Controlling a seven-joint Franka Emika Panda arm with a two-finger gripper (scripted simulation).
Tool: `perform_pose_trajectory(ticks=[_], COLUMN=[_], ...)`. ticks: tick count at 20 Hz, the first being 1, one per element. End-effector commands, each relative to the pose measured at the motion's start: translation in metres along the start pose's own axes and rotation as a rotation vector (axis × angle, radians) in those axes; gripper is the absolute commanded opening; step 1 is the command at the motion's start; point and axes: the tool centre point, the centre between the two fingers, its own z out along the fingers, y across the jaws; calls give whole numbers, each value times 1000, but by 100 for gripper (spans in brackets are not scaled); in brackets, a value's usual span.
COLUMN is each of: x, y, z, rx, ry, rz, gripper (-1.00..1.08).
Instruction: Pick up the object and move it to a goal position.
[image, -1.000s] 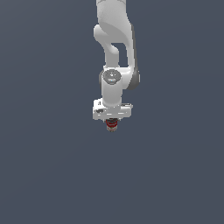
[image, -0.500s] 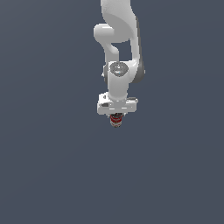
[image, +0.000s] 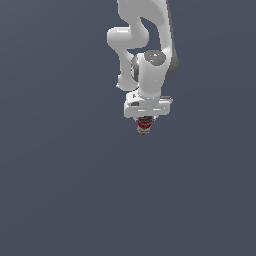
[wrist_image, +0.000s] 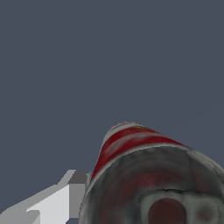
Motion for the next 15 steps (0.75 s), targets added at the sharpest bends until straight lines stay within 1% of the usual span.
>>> perform_pose_trajectory(ticks=[1, 5, 8, 15], x=[-5, -11, -13, -11], y=[-12, -26, -31, -29], z=[-12, -23, -27, -26], rx=[0, 0, 0, 2], ry=[3, 3, 3, 3], rz=[1, 1, 1, 1], gripper=[-100, -100, -100, -100])
